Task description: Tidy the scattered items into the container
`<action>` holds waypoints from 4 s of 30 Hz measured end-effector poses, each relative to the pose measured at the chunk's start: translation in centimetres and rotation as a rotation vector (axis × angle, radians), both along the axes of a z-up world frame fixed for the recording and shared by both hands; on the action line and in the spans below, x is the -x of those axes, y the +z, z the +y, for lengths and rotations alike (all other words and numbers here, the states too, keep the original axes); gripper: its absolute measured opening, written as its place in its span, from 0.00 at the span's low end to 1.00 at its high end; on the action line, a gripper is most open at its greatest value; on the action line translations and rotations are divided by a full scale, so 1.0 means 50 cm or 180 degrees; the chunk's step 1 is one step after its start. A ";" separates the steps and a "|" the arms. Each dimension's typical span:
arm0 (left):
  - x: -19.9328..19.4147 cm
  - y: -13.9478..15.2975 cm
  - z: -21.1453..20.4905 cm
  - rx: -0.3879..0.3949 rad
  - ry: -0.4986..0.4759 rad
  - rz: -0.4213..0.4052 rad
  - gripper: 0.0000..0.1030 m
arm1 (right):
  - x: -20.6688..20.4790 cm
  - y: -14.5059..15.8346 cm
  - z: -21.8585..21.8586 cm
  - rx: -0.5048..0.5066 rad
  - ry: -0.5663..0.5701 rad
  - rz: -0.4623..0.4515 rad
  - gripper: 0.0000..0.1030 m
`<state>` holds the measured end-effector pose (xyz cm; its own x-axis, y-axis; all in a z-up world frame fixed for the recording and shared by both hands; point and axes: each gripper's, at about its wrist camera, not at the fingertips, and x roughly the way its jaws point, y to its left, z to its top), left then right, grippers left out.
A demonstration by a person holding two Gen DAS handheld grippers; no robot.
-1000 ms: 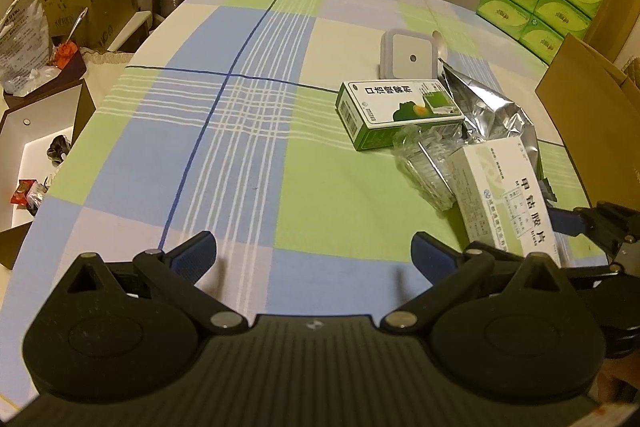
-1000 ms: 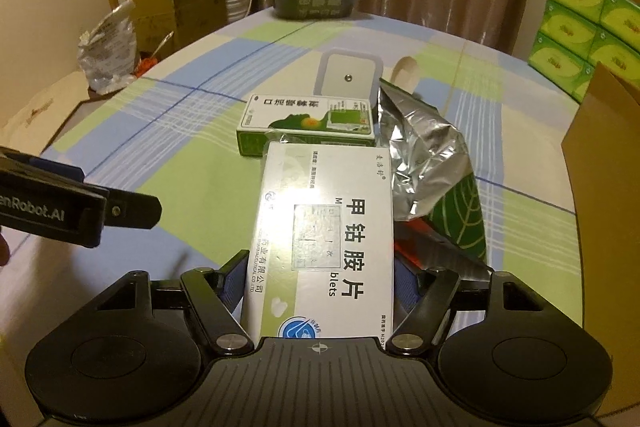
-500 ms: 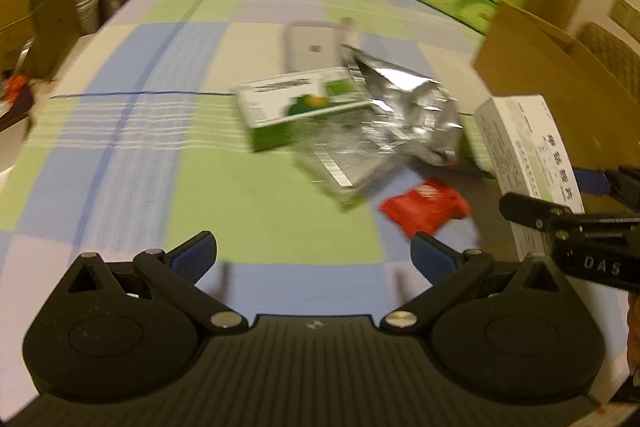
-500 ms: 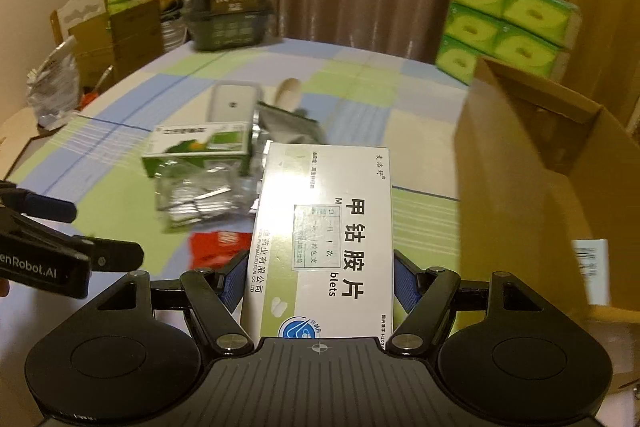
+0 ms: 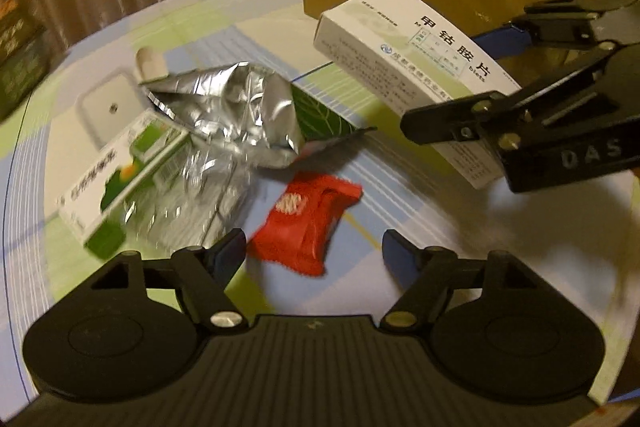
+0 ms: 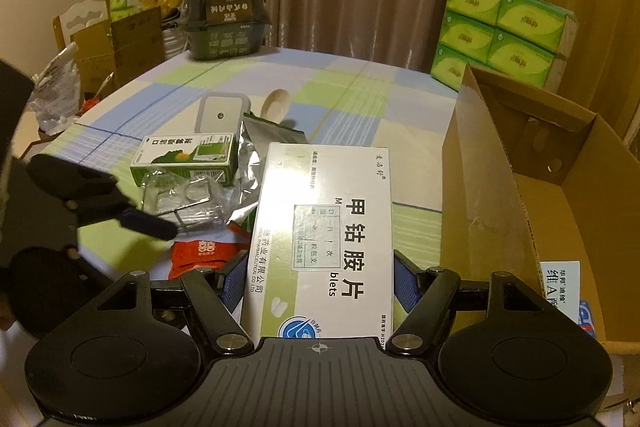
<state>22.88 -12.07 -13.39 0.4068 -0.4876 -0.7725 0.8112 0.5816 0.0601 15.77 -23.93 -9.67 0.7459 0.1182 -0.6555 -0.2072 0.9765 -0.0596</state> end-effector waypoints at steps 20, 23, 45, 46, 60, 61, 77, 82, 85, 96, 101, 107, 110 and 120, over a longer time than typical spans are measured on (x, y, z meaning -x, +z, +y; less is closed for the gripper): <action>0.092 0.009 0.031 -0.0098 0.0303 0.0454 0.27 | 0.066 0.002 0.000 -0.0109 0.0088 0.0167 0.67; 0.121 0.010 0.044 -0.0092 0.0404 0.0473 0.27 | 0.089 -0.006 -0.007 -0.0167 0.0053 0.0277 0.67; 0.164 0.022 0.040 -0.0142 0.0685 0.0411 0.24 | 0.155 -0.041 -0.041 -0.0222 -0.0105 0.0513 0.67; 0.166 0.028 0.045 -0.0123 0.0718 0.0408 0.24 | 0.159 -0.034 -0.041 -0.0224 -0.0101 0.0488 0.67; 0.194 0.146 0.062 0.0070 0.0858 0.0103 0.24 | 0.209 0.087 -0.037 -0.0226 -0.0119 0.0015 0.67; 0.196 0.156 0.059 0.0104 0.0855 0.0082 0.24 | 0.215 0.097 -0.039 -0.0228 -0.0127 -0.0021 0.67; 0.214 0.277 -0.088 0.0617 0.0558 -0.0011 0.24 | 0.223 0.223 -0.201 -0.0236 -0.0696 -0.0412 0.67; 0.200 0.302 -0.162 0.0746 0.0445 0.0018 0.24 | 0.191 0.235 -0.264 -0.0272 -0.0835 -0.0352 0.67; 0.189 0.313 -0.198 0.0786 0.0400 0.0002 0.24 | 0.173 0.239 -0.295 -0.0259 -0.0890 -0.0349 0.67; 0.138 0.307 -0.309 0.0848 0.0312 0.0057 0.24 | 0.113 0.215 -0.356 -0.0256 -0.0966 -0.0254 0.67; 0.113 0.298 -0.336 0.0946 0.0332 0.0175 0.24 | 0.092 0.206 -0.374 -0.0235 -0.1020 -0.0242 0.67; 0.087 0.288 -0.370 0.1000 0.0343 0.0257 0.24 | 0.071 0.194 -0.398 -0.0243 -0.1087 -0.0196 0.67; 0.080 0.279 -0.380 0.0996 0.0351 0.0287 0.24 | 0.067 0.182 -0.405 -0.0241 -0.1100 -0.0154 0.67; 0.073 0.263 -0.393 0.0930 0.0384 0.0224 0.29 | 0.063 0.164 -0.414 -0.0258 -0.1129 -0.0095 0.67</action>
